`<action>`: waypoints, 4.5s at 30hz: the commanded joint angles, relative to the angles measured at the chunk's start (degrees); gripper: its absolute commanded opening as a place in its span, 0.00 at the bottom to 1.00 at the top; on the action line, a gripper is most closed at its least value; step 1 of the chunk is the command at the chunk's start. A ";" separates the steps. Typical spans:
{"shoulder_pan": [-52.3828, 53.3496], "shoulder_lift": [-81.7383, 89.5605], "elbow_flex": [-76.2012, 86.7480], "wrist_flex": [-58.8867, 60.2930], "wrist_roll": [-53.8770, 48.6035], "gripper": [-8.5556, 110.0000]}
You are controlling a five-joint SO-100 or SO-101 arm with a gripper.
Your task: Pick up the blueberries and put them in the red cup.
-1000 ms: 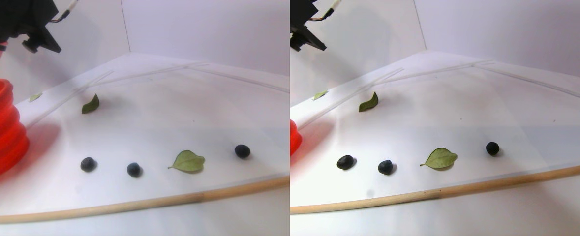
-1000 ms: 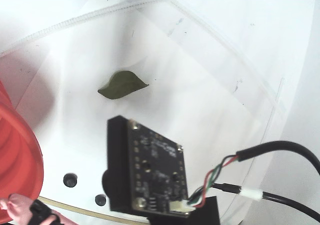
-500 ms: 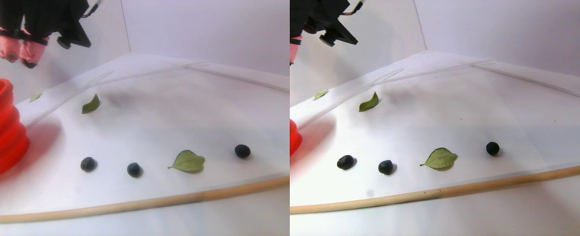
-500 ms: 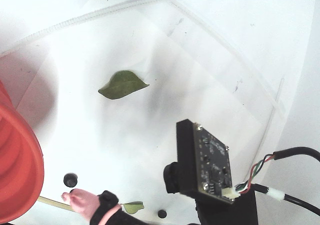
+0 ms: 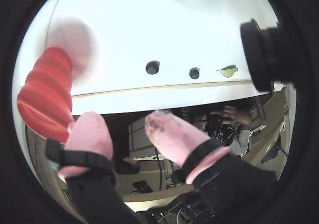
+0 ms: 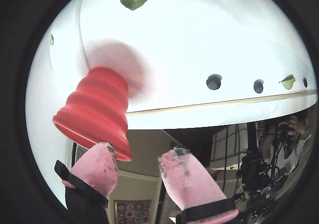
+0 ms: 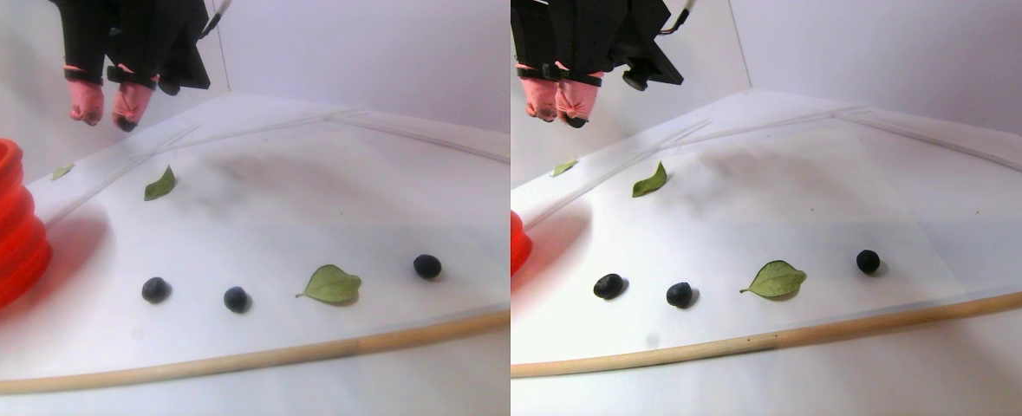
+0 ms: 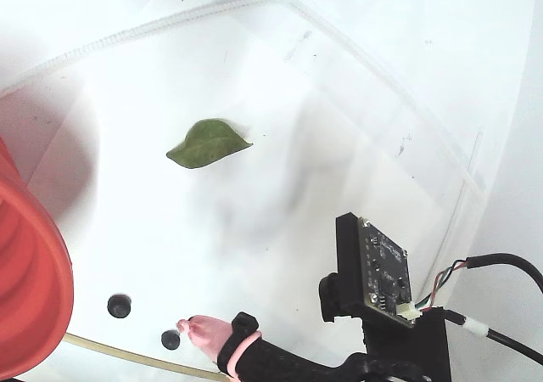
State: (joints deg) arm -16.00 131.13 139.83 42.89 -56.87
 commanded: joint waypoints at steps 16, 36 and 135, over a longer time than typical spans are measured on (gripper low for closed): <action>8.61 -2.20 1.23 -0.44 -10.37 0.21; 10.63 -4.92 9.14 -5.45 -13.71 0.20; 7.65 -44.56 9.23 -41.92 -13.36 0.20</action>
State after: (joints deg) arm -8.35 86.31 148.10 1.41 -69.70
